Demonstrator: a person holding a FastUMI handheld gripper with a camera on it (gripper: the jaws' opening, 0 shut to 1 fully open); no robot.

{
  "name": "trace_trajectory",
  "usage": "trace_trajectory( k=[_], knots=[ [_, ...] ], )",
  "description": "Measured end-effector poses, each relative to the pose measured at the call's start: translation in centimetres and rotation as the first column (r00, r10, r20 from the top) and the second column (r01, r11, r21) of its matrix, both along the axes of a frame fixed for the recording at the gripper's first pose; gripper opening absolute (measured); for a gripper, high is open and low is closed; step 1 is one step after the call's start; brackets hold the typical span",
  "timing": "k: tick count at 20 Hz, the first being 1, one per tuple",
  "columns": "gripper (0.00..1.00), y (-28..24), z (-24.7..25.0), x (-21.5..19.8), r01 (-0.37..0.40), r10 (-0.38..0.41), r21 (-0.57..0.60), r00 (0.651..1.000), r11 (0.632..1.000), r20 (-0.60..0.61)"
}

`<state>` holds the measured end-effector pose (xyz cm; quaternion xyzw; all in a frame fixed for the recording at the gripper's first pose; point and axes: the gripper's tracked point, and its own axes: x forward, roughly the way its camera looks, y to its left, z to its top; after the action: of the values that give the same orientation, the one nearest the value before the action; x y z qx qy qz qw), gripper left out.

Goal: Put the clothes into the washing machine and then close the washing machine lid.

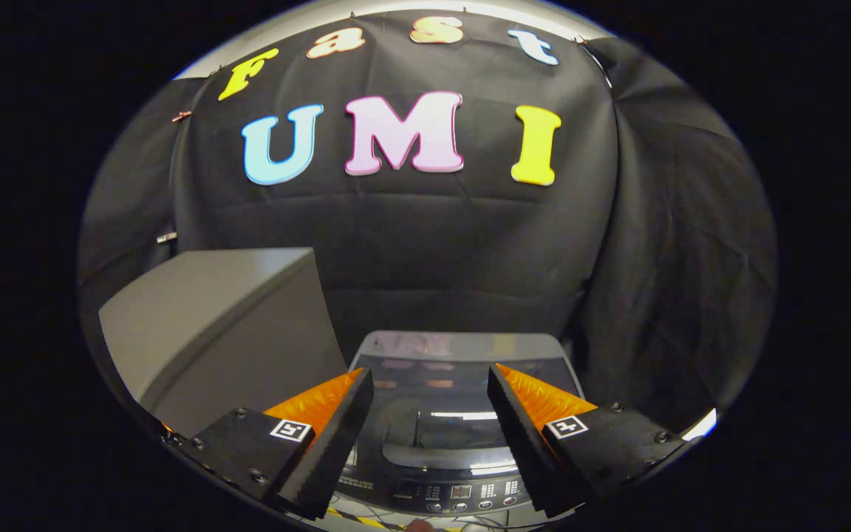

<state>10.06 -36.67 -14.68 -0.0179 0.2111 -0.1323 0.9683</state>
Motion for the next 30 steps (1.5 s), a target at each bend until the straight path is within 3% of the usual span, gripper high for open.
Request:
trace_trajectory(
  k=[5,11,19,30],
  knots=[
    [0.99,1.2,7.4,0.8,-0.035,0.039,-0.031,0.989,0.999,0.145],
    [0.99,0.9,14.5,0.3,-0.037,0.050,-0.050,0.951,0.998,0.305],
    [0.98,1.0,17.8,-0.5,-0.043,0.051,-0.030,0.921,0.999,0.385],
    [0.98,2.7,18.7,-0.1,-0.060,0.080,-0.063,0.921,0.996,0.381]
  ],
)
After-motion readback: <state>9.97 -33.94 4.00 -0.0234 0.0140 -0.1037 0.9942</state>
